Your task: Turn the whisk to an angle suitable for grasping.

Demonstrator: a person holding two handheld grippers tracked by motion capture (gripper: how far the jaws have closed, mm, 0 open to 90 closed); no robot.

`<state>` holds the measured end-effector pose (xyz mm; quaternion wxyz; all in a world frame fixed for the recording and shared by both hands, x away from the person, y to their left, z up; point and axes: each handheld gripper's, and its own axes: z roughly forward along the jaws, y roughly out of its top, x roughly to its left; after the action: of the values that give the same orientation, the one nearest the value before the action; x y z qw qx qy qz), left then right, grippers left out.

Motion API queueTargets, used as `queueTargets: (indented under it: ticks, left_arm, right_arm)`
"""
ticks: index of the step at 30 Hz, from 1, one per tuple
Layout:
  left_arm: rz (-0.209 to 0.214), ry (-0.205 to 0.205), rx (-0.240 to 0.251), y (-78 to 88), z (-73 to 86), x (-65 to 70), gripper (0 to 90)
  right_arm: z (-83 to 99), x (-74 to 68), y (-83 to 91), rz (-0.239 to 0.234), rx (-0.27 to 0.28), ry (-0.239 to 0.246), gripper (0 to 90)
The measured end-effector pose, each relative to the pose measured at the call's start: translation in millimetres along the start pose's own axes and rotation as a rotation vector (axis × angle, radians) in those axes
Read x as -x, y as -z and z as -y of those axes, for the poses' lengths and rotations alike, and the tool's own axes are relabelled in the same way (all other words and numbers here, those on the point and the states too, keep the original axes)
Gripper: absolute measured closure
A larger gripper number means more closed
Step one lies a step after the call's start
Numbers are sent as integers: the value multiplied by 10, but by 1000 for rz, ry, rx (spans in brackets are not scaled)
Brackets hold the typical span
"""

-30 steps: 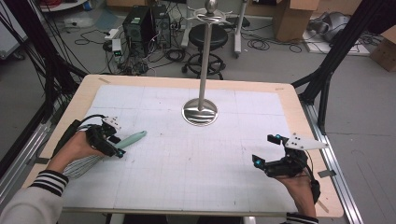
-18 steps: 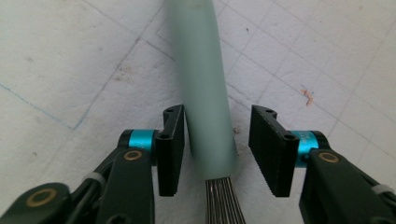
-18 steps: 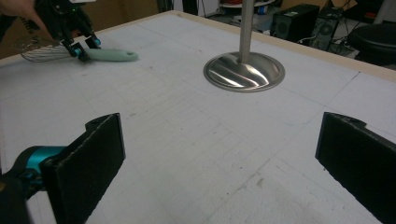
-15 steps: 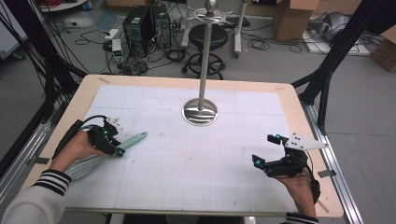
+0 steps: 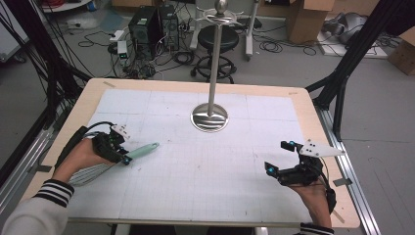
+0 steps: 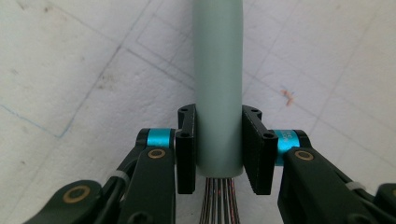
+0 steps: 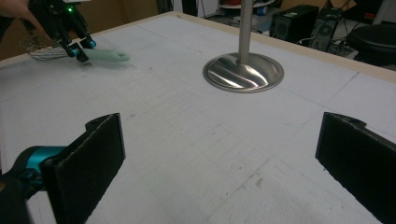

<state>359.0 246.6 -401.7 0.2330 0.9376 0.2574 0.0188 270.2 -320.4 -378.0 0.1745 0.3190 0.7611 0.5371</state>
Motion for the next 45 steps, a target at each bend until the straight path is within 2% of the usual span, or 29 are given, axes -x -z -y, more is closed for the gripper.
queueTargets:
  ticks: [3,9,17,20,25,34,41,45]
  left_arm:
    - [20,-25,36,75,-11,35,693]
    - [23,-103,87,242,-117,157,693]
    - [36,-176,175,438,-243,321,693]
    - [69,-185,248,521,-269,351,694]
    - [101,-205,325,618,-287,387,693]
    - [139,-255,399,722,-411,490,693]
    - [189,-316,467,747,-631,628,693]
    - [213,-349,488,731,-757,694,693]
  right_arm:
    - [1,0,3,-1,-1,3,4]
    - [-7,-4,-1,-5,1,5,4]
    - [-21,-1,-8,-8,3,6,4]
    - [-23,-7,-4,-9,5,7,4]
    - [-29,-5,6,-6,7,6,4]
    - [-30,-7,-2,-10,5,6,4]
    - [-36,-18,23,-13,7,8,4]
    - [-31,-21,51,-10,9,7,4]
